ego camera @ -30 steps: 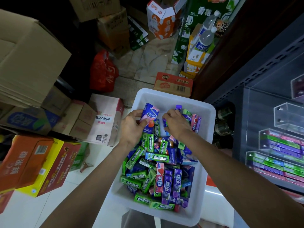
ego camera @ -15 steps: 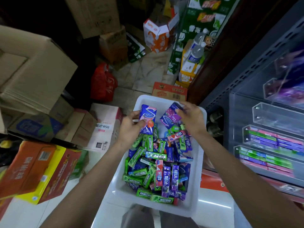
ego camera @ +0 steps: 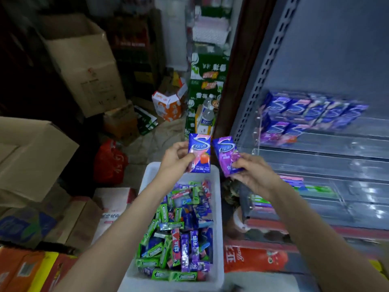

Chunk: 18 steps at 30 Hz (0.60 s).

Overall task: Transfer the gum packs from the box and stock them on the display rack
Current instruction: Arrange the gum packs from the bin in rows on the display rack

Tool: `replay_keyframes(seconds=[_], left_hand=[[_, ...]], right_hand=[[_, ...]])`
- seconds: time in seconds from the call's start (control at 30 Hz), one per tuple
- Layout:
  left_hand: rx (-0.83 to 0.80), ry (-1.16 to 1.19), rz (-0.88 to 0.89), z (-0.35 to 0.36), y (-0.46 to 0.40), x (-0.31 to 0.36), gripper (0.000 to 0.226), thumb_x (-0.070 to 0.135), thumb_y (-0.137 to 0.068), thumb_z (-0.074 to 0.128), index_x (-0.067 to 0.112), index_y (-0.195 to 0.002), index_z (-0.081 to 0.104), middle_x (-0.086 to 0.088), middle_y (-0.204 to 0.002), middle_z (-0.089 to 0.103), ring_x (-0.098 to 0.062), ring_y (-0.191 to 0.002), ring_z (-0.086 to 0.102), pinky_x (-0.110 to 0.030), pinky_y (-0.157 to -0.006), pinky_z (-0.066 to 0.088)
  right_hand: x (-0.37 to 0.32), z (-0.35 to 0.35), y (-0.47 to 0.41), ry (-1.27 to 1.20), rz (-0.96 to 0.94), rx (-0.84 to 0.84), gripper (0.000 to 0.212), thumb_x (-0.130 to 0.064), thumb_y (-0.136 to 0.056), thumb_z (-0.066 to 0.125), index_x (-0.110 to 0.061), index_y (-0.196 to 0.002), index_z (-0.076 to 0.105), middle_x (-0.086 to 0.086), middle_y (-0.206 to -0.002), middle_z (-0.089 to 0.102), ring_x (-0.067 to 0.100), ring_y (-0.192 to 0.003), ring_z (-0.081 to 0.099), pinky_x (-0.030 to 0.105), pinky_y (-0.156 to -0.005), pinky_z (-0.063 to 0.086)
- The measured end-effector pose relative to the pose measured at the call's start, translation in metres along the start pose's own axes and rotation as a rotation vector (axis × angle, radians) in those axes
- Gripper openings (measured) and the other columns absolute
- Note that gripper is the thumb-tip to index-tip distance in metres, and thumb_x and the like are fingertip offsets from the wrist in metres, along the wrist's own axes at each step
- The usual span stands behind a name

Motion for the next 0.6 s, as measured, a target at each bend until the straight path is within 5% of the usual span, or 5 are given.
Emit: replay_keyframes(seconds=[0.13, 0.3, 0.47, 0.6], left_hand=[[-0.078, 0.003, 0.067, 0.064, 0.003, 0.029, 0.026, 0.002, -0.092, 0.054, 0.015, -0.113, 0.048, 0.006, -0.088, 0.063, 0.002, -0.066, 0.064, -0.019, -0.059, 0.052], [-0.116, -0.02, 0.162, 0.145, 0.003, 0.048, 0.051, 0.003, -0.091, 0.057, 0.027, -0.133, 0.041, 0.01, -0.087, 0.062, -0.004, -0.078, 0.062, -0.04, -0.077, 0.054], [-0.081, -0.04, 0.234, 0.206, -0.005, 0.054, 0.048, 0.005, -0.09, 0.06, 0.032, -0.126, 0.044, 0.006, -0.104, 0.063, -0.004, -0.089, 0.063, -0.026, -0.068, 0.058], [0.002, -0.066, 0.283, 0.234, -0.013, 0.054, 0.045, 0.005, -0.086, 0.064, 0.029, -0.12, 0.046, 0.008, -0.111, 0.061, -0.004, -0.095, 0.063, -0.03, -0.073, 0.058]], right_hand=[[-0.018, -0.052, 0.013, 0.016, -0.087, 0.031, 0.021, 0.012, -0.085, 0.049, -0.008, -0.092, 0.053, 0.005, -0.08, 0.063, 0.007, -0.061, 0.064, 0.023, -0.061, 0.056], [-0.049, -0.131, 0.029, 0.09, -0.226, 0.124, 0.021, 0.002, -0.087, 0.058, -0.013, -0.101, 0.052, 0.007, -0.088, 0.064, 0.016, -0.076, 0.062, 0.033, -0.078, 0.051], [-0.091, -0.199, 0.025, 0.239, -0.407, 0.201, 0.03, 0.005, -0.084, 0.062, -0.014, -0.106, 0.055, 0.0, -0.087, 0.066, 0.002, -0.069, 0.064, 0.012, -0.062, 0.051], [-0.111, -0.231, 0.002, 0.371, -0.491, 0.238, 0.026, 0.006, -0.081, 0.065, -0.016, -0.092, 0.057, -0.002, -0.083, 0.064, 0.01, -0.074, 0.062, 0.018, -0.072, 0.052]])
Point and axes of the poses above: each hand's wrist, its own y-axis away from the middle knuckle, its own z-axis out of the palm, x = y × z, the point moved 1 cm from there along -y, towards the middle knuckle
